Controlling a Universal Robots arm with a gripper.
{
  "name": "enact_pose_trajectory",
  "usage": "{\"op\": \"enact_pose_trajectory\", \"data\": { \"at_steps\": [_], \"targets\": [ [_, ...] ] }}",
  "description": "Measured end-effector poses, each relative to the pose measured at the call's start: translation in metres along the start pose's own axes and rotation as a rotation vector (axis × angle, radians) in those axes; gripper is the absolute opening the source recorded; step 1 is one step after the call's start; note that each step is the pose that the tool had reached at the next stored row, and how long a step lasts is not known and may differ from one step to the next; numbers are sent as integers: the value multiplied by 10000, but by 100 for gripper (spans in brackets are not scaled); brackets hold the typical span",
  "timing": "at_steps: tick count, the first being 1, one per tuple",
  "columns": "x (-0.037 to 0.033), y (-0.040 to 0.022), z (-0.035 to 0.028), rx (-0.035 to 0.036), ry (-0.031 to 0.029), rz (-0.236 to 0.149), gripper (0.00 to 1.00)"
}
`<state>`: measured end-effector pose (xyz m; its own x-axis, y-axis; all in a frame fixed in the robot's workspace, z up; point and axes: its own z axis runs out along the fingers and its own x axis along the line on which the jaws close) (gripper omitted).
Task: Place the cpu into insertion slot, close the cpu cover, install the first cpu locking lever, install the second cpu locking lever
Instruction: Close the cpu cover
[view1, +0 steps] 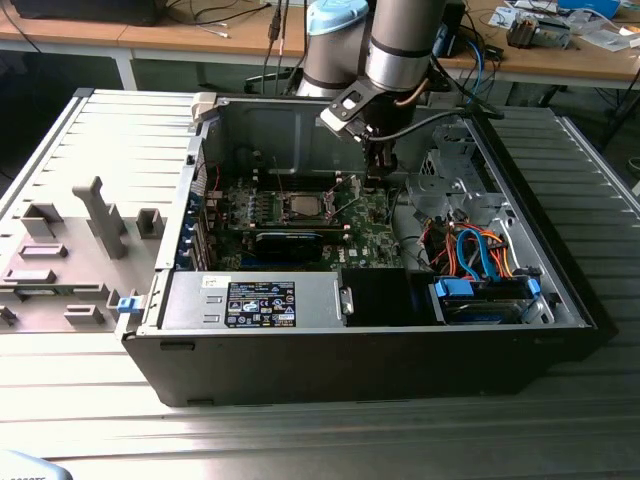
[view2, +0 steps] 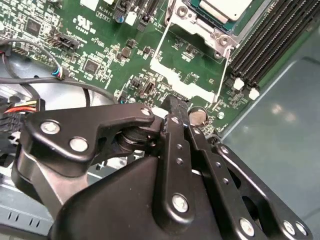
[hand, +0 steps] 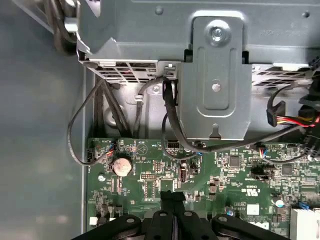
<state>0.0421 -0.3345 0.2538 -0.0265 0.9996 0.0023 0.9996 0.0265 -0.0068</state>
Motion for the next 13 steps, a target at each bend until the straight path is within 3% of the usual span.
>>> {"op": "enact_pose_trajectory", "data": {
  "at_steps": [1, 7, 13],
  "targets": [
    [0, 0, 48, 8, 2, 1, 11],
    [1, -44, 57, 8, 17, -1, 11],
    [5, -221, 41, -24, 35, 0, 11]
  ]
}}
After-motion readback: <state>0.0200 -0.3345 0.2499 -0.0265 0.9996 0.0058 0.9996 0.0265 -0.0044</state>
